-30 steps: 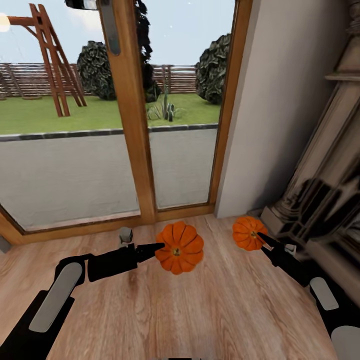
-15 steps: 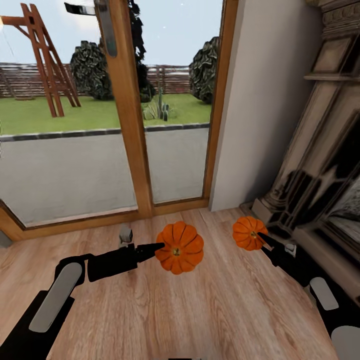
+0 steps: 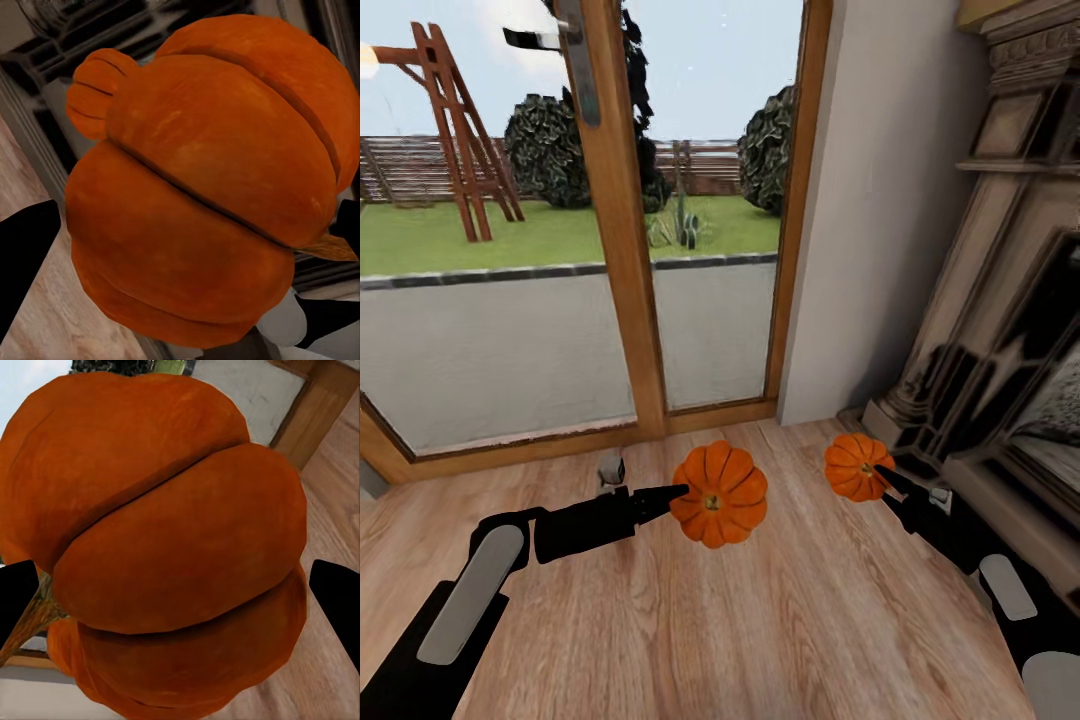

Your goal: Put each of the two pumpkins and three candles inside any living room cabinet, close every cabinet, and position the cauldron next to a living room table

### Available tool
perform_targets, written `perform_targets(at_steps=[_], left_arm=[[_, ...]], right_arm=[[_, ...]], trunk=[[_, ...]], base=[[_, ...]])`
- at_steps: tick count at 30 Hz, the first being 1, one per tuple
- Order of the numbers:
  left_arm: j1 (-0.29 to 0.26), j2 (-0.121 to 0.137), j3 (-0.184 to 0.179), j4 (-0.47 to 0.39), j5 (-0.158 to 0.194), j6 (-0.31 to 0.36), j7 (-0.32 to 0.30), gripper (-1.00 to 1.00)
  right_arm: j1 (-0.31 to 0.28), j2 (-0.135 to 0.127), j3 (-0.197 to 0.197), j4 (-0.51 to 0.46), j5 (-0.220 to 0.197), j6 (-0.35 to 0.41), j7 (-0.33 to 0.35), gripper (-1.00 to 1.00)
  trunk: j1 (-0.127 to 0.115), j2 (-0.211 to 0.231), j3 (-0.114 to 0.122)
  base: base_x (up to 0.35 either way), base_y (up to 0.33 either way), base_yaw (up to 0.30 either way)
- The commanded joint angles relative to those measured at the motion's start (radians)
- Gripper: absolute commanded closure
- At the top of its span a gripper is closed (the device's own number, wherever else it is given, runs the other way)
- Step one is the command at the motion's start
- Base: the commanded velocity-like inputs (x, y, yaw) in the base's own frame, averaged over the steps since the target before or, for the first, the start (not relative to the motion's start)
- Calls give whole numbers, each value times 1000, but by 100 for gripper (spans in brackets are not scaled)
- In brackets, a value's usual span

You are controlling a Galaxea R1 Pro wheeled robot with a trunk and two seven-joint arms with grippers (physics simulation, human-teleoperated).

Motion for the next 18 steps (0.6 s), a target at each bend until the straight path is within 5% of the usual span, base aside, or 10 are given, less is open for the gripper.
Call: perform_targets(at_steps=[1, 18], left_arm=[[-1, 0, 0, 0, -5, 1, -8, 100], [-1, 1, -1, 0, -5, 1, -7, 100]], right_arm=[[-1, 0, -2, 0, -2, 6, 1, 100], [-1, 1, 2, 1, 3, 5, -7, 100]], trunk=[[-1, 0, 3], [-8, 4, 69]], base=[[0, 0, 0], [0, 0, 0]])
